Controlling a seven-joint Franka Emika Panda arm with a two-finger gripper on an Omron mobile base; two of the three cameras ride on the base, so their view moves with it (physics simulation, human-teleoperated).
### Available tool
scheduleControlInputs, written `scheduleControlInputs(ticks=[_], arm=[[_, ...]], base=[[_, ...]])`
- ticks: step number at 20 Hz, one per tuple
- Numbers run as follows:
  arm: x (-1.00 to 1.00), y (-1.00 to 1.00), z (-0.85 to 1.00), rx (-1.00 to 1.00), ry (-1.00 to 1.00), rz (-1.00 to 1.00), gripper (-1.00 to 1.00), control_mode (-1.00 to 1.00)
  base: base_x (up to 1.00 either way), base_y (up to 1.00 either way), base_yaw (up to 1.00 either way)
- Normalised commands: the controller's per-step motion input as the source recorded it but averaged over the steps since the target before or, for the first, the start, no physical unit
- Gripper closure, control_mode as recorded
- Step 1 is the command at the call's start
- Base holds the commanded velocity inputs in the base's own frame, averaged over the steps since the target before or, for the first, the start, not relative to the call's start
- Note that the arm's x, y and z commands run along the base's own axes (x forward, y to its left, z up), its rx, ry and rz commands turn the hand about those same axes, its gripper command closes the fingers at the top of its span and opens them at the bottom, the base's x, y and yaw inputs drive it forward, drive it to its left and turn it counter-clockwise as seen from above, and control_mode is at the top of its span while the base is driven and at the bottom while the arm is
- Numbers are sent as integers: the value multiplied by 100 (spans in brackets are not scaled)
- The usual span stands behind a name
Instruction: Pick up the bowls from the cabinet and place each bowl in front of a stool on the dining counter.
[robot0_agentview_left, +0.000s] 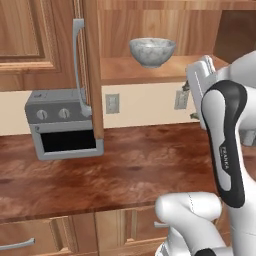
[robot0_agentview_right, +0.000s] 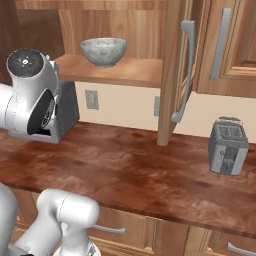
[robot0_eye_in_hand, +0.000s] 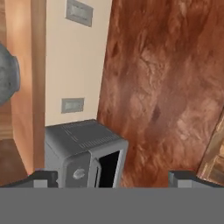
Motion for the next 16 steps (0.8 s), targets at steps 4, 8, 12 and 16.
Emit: scheduleControlInputs(ticks=[4,8,12,16], arm=[[0,-8,99,0,-36,0,-100,-100],[12,-43,80,7,-8,1,-100,-100],[25,-52,35,8,-1,3,-100,-100],[54,-13,27,1,0,0,-100,-100]], base=[[0,0,0],[0,0,0],[0,0,0],[0,0,0]])
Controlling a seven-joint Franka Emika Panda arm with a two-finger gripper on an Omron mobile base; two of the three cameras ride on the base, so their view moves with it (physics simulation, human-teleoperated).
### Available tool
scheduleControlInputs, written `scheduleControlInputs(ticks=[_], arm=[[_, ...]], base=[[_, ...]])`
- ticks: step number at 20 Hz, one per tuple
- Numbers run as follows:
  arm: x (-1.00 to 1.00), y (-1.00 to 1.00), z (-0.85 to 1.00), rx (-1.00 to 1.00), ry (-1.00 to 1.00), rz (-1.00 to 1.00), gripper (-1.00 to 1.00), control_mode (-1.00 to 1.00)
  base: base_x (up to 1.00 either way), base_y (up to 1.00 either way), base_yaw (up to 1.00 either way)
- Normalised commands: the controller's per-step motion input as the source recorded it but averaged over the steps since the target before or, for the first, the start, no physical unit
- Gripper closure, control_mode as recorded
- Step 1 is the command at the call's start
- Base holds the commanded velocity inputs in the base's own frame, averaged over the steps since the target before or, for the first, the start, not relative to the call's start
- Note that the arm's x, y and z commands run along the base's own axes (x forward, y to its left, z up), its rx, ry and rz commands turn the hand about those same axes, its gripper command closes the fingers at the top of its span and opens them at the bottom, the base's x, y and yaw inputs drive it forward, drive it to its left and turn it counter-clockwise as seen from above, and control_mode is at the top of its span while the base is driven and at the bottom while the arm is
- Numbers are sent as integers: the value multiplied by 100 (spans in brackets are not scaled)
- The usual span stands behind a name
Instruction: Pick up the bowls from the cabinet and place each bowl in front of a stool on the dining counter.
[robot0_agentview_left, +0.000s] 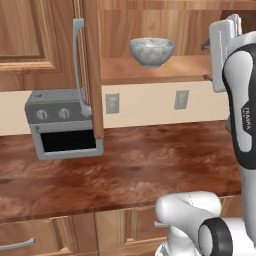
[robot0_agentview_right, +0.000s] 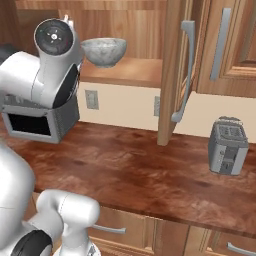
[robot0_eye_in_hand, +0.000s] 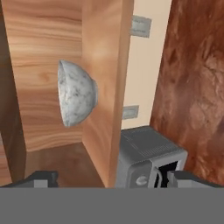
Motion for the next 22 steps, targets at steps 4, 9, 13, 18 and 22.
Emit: scheduleControlInputs(ticks=[4,9,13,18,22], arm=[[46,-1,0,0,0,0,-100,-100],[55,0,-26,0,-3,0,-100,-100],[67,0,-29,0,-2,0,-100,-100],[60,6,-2,0,0,0,-100,-100],[52,7,2,0,0,0,-100,-100]], base=[[0,0,0],[0,0,0],[0,0,0],[0,0,0],[0,0,0]])
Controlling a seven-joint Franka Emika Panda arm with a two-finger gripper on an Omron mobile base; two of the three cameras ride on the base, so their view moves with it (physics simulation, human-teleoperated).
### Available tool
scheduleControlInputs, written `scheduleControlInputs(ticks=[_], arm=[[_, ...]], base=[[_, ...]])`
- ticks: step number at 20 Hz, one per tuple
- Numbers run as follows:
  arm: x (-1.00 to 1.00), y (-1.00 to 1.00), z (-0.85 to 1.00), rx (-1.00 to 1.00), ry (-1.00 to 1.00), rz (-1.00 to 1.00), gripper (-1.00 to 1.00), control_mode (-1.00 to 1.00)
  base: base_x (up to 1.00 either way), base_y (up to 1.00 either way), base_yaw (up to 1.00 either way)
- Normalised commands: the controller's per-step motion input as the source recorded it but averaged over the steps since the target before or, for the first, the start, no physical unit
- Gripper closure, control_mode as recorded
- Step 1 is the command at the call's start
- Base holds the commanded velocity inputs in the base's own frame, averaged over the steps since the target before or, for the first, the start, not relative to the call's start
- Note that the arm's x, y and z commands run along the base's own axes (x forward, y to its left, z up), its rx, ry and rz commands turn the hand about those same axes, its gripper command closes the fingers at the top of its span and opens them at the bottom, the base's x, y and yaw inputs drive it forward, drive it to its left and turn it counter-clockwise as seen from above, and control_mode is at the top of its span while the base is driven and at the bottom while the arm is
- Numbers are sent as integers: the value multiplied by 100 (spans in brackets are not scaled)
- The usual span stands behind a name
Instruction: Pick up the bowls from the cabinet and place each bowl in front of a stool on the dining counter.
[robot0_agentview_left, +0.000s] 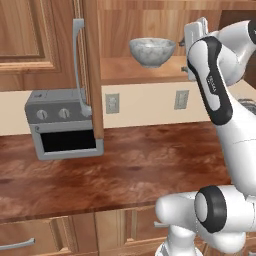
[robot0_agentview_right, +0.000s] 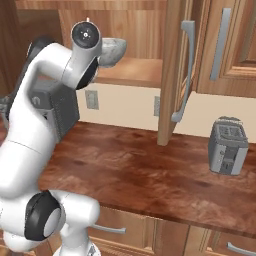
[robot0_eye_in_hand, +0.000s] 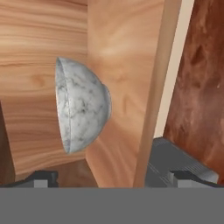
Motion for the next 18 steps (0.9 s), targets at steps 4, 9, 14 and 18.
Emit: scheduleControlInputs(ticks=[4,9,14,18], arm=[[41,3,1,0,4,0,-100,-100],[42,0,0,0,3,1,-100,-100],[46,0,0,0,0,2,-100,-100],[38,0,0,0,0,3,-100,-100]], base=[[0,0,0],[0,0,0],[0,0,0],[0,0,0]])
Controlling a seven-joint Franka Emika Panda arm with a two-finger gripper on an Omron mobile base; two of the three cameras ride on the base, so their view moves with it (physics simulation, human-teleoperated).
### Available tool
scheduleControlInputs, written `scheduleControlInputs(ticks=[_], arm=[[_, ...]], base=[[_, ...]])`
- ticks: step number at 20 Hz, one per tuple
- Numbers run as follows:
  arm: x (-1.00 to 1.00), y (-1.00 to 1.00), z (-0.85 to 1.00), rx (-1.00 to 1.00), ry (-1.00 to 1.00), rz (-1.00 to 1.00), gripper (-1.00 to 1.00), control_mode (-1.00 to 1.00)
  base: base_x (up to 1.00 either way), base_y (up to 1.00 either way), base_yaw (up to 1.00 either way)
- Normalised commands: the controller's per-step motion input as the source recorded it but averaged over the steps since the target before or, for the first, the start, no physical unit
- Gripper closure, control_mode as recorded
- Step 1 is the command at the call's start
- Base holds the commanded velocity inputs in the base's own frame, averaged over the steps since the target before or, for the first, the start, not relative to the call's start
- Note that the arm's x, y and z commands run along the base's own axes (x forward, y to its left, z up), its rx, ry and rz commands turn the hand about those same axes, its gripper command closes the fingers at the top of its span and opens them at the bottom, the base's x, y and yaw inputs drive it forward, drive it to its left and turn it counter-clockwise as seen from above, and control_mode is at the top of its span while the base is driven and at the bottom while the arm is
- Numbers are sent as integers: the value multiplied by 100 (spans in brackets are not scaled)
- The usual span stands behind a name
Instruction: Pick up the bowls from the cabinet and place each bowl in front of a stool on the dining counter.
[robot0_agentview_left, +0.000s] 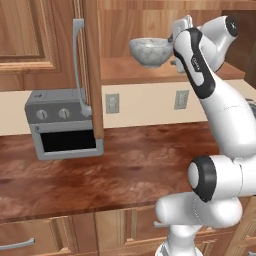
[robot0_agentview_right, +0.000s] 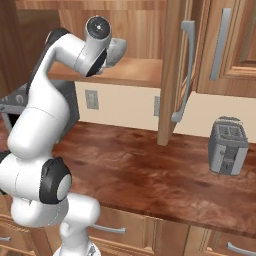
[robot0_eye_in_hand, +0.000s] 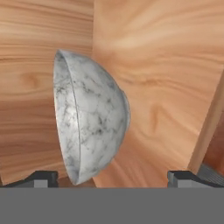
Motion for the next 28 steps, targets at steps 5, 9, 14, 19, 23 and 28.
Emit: scheduleControlInputs(ticks=[5,9,14,19,23,28], arm=[[34,0,0,0,5,4,-100,-100],[23,0,-3,0,6,5,-100,-100],[22,0,-5,0,6,5,-100,-100],[23,0,-8,0,5,4,-100,-100],[29,0,-8,0,4,3,-100,-100],[12,4,-19,0,5,4,-100,-100]], base=[[0,0,0],[0,0,0],[0,0,0],[0,0,0],[0,0,0],[0,0,0]])
